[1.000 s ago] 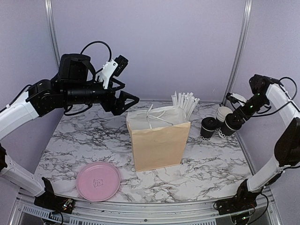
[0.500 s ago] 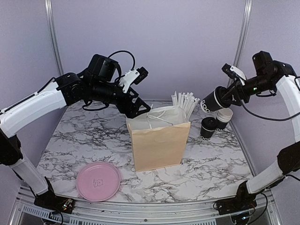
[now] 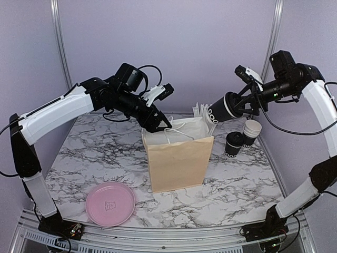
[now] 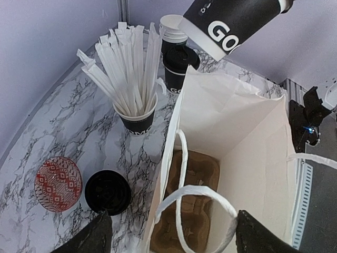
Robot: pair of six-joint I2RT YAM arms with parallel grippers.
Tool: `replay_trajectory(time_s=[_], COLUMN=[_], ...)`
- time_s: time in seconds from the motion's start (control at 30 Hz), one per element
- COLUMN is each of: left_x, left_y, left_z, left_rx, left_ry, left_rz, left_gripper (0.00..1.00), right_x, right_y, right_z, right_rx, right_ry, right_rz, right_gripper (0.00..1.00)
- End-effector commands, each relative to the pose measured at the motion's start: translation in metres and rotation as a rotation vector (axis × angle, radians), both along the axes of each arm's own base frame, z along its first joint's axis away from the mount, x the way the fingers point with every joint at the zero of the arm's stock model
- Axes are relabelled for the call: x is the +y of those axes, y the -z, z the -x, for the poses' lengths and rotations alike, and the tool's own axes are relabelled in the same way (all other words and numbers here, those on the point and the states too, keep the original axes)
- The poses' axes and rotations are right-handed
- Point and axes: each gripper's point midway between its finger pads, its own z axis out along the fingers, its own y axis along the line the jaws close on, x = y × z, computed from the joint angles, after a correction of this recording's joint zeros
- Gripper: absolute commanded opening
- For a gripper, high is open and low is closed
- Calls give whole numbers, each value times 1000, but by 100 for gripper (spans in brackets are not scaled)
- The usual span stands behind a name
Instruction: Pack the takeout coffee
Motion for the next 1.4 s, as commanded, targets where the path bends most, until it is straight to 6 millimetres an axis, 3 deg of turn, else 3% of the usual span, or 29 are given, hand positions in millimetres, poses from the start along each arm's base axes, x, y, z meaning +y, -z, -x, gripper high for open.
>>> replay_trajectory(time_s=[0.0, 0.2, 0.33, 0.53, 0.7, 0.9, 1.17, 1.37], left_x=[5, 8, 9, 6, 5, 4, 3, -1], left_y=[6, 12, 15, 16, 16, 8, -1, -6], left_z=[4, 0, -3, -4, -5, 1, 16, 26], left_rx=[61, 90, 92, 100, 102, 107, 86, 24], left_ry=[34, 36, 29, 37, 39, 52, 88, 109], left_rz=[-18, -18, -27, -32, -31, -9, -1, -24], left_gripper=[73, 54, 31, 15, 1, 0, 0, 0], right_x=[22, 31, 36, 51, 73, 98, 115, 129], right_y=[-24, -23, -32, -50, -43, -19, 42, 65], right_z=[8, 10, 13, 26, 35, 61, 66, 80], right_rx=[-89, -96, -124, -168, -164, -165, -129, -154], right_ry=[-80, -112, -136, -203, -274, -401, -428, -469], right_rz=[-38, -32, -48, -87, -64, 42, 328, 460], right_gripper=[50, 50, 50, 50, 50, 49, 47, 46])
